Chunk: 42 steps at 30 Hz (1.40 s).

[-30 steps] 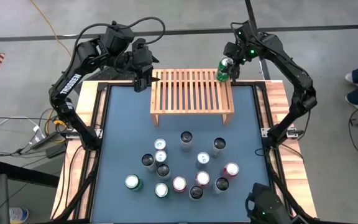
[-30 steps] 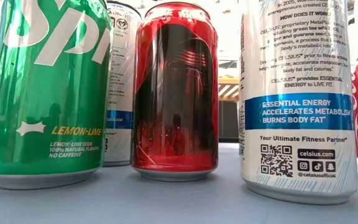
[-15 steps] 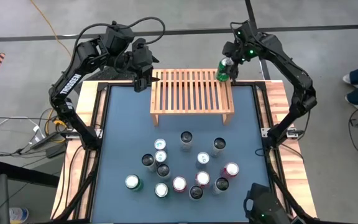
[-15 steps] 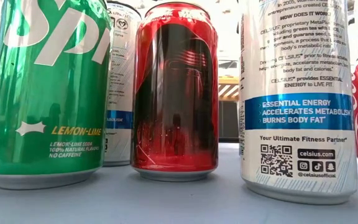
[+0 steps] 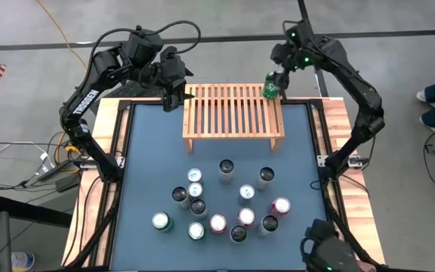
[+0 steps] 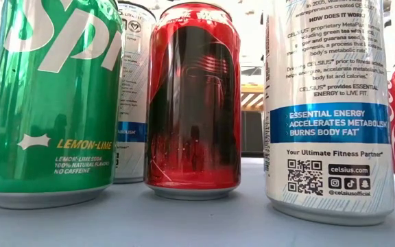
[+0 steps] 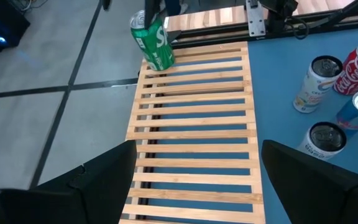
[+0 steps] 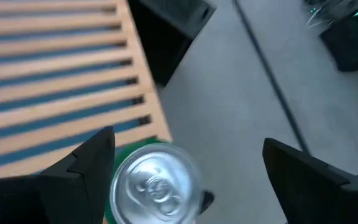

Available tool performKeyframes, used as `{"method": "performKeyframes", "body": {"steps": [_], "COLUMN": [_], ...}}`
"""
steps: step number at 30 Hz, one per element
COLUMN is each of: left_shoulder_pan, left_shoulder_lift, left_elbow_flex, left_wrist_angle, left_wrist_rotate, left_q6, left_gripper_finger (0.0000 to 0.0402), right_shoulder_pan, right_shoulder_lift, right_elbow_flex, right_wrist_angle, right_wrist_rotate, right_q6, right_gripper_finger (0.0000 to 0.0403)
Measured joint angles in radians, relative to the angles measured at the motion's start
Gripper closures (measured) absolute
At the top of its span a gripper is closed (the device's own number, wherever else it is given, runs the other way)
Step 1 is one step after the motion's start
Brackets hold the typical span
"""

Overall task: Place canned beverage on shelf
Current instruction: Put the left green soda can on the shelf aligned with the other green soda can

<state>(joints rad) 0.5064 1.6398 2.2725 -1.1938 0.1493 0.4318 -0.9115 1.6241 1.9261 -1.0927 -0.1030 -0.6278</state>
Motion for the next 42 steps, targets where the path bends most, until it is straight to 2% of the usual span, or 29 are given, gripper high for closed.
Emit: {"method": "performKeyframes", "body": {"steps": [3,6,14,17,26,28,33,37,42], "left_shoulder_pan": [0.000,-0.002,-0.029,-0.048,-0.189,-0.243,-0.387,-0.524,-0.730], "left_shoulder_lift": [0.000,0.000,-0.033,-0.057,-0.114,-0.122,-0.131,-0.130,-0.128], "left_elbow_flex": [0.000,0.000,0.024,0.024,0.024,0.024,0.024,0.008,-0.020], "left_wrist_angle": [0.000,-0.003,-0.035,-0.036,-0.143,-0.204,-0.342,-0.373,-0.372], "left_wrist_rotate": [0.000,0.022,0.074,0.117,0.233,0.217,0.094,0.041,-0.169], "left_q6": [-0.010,-0.023,-0.017,-0.042,-0.106,-0.141,-0.286,-0.429,-0.688], "left_gripper_finger": [0.0068,0.0068,0.0068,0.0068,0.0068,0.0068,0.0068,0.0068,0.0068], "right_shoulder_pan": [0.000,0.000,0.065,0.125,0.376,0.431,0.548,0.621,0.702], "right_shoulder_lift": [0.000,-0.024,-0.177,-0.223,-0.257,-0.256,-0.234,-0.205,-0.160], "right_elbow_flex": [0.081,0.153,0.199,0.199,0.199,0.199,0.199,0.198,0.198], "right_wrist_angle": [-0.026,-0.078,-0.250,-0.310,-0.337,-0.336,-0.333,-0.313,-0.306], "right_wrist_rotate": [-0.014,-0.087,-0.235,-0.282,-0.285,-0.284,-0.253,-0.239,-0.238], "right_q6": [0.048,0.105,0.261,0.336,0.542,0.573,0.632,0.632,0.569], "right_gripper_finger": [0.0057,0.0057,0.0058,0.0058,0.0058,0.0058,0.0058,0.0058,0.0058]}}
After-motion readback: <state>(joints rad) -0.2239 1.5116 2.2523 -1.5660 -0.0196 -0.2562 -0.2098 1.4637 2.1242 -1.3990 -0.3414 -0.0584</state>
